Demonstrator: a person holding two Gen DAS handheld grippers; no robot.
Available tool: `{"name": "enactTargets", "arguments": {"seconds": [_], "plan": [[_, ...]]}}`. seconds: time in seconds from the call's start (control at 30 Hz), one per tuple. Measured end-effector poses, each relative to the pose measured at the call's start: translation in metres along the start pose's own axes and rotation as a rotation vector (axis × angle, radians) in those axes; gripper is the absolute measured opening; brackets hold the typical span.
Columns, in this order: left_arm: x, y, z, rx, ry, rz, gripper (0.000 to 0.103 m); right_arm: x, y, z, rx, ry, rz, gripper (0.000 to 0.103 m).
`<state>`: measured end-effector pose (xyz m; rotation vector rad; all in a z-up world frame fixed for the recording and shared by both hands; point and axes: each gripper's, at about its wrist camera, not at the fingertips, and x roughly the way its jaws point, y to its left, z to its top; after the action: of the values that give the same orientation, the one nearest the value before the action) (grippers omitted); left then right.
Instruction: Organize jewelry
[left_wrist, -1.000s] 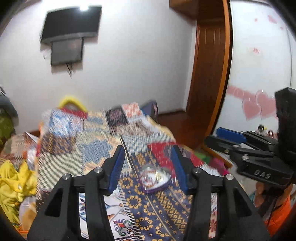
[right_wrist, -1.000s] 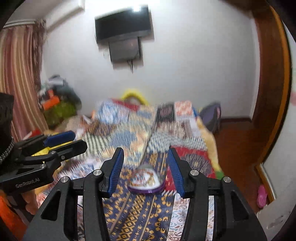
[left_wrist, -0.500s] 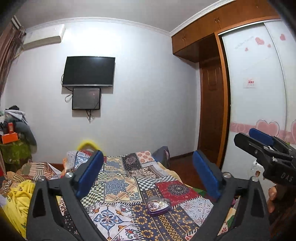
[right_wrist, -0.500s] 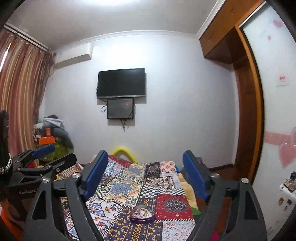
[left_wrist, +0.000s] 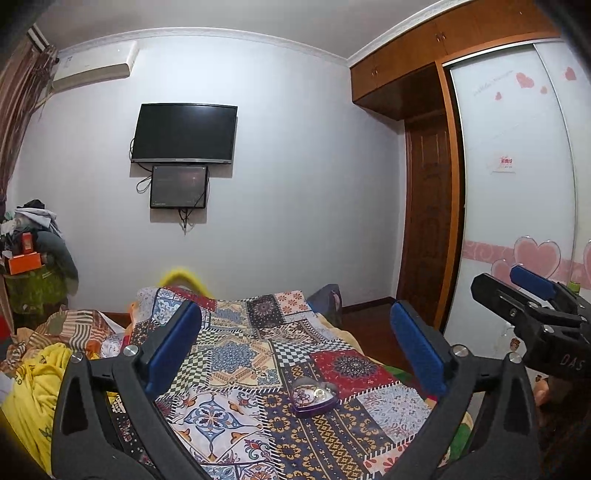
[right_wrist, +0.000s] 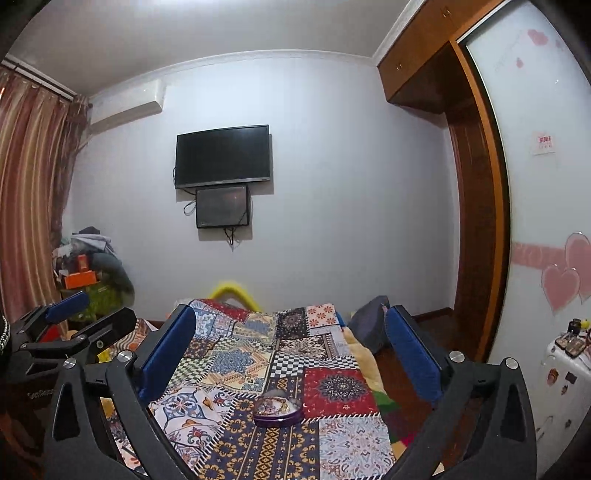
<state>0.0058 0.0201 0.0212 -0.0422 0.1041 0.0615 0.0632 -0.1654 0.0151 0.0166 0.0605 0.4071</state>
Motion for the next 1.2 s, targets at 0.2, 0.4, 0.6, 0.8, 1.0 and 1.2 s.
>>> {"name": "enactTargets", "arguments": {"seconds": [0.2, 0.4, 0.6, 0.8, 1.0, 1.2], "plan": [[0.006, 0.0, -0.005, 0.0, 0.02, 0.002, 0.103, -0.005, 0.001, -0.003, -0.019, 0.01, -0.004, 0.102], [0.009, 0.001, -0.008, -0.003, 0.031, 0.005, 0.103, -0.007, -0.002, -0.003, -0.017, 0.023, -0.003, 0.102], [0.012, 0.001, -0.009, -0.007, 0.04, 0.004, 0.103, -0.006, -0.004, -0.004, -0.016, 0.035, 0.0, 0.102], [0.014, -0.001, -0.009, -0.011, 0.045, 0.009, 0.103, -0.007, -0.004, -0.003, -0.012, 0.045, 0.009, 0.102], [0.015, 0.0, -0.009, -0.02, 0.05, 0.004, 0.103, -0.007, -0.004, -0.001, -0.02, 0.045, 0.004, 0.102], [0.015, 0.001, -0.007, -0.009, 0.045, 0.004, 0.103, -0.005, -0.004, -0.002, -0.023, 0.055, -0.002, 0.102]]}}
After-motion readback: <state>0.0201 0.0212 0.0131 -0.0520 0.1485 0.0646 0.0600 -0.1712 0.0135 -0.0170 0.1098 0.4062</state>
